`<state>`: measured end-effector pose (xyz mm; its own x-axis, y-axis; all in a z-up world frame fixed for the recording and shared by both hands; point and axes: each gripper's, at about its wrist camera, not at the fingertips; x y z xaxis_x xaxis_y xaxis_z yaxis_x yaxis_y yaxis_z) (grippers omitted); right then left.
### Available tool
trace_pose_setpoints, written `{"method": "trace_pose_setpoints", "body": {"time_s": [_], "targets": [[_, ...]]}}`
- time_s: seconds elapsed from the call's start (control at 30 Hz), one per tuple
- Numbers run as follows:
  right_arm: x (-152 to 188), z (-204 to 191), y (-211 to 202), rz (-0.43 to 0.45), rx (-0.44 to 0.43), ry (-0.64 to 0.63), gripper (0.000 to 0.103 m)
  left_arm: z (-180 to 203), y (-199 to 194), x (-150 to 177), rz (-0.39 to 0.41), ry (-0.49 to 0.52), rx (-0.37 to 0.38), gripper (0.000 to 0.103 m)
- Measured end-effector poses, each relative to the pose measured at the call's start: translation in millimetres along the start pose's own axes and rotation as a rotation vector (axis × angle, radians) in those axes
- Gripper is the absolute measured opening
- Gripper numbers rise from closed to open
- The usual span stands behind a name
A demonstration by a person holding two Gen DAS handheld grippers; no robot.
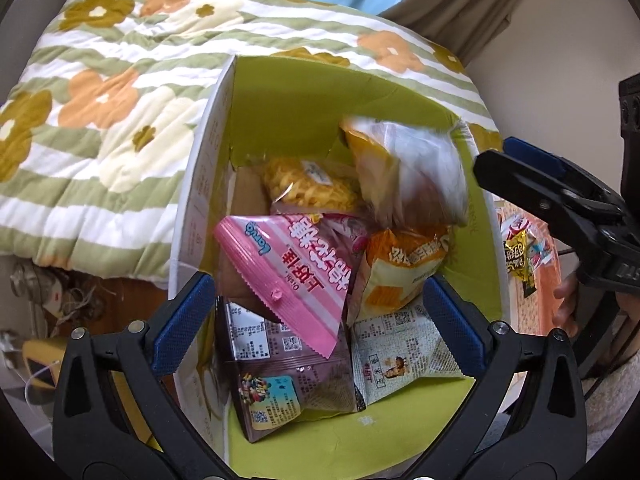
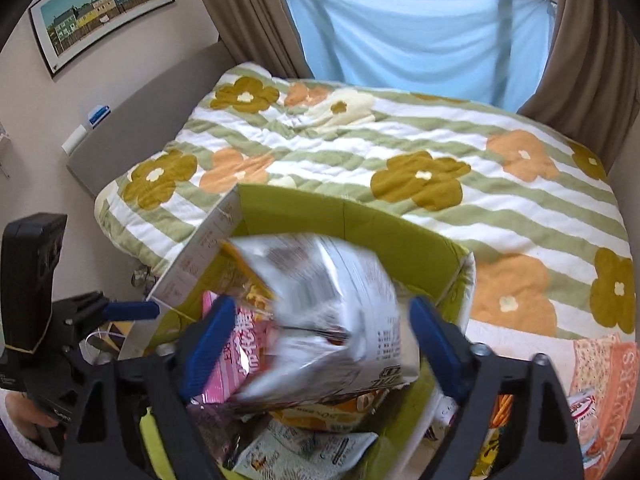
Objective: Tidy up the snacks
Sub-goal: 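Carry both packs into the yellow box and open both tools, then move both tools back over the remaining snacks on the bed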
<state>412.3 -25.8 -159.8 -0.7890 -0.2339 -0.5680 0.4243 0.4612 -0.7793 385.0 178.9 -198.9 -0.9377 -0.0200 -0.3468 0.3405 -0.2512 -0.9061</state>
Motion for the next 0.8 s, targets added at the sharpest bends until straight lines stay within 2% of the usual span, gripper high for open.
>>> {"method": "trace_pose_setpoints", "body": {"time_s": [0.2, 0.5, 0.8], "targets": [[16, -3, -10, 0.014, 0.017, 0.022, 0.098, 2, -2, 8, -0.001, 0.009, 0.012, 0.103], [35, -7, -41, 0.057, 0.049, 0.085, 0.098, 13, -26, 21, 0.040, 0.049, 0.029, 0.103], [62, -17, -89, 0.116, 0.126, 0.143, 0.098, 44, -42, 35, 0.080, 0.151, 0.100, 0.103]]}}
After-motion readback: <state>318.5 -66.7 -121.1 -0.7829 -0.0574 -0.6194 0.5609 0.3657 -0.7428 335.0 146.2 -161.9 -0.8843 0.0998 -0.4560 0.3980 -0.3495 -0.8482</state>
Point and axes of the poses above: each gripper's, at about its wrist camera, not at the fingertips, and y roughly the way its jaws point, z to its right, x to its underside, and after that the axes turned 3 degrees about -x, right-handed
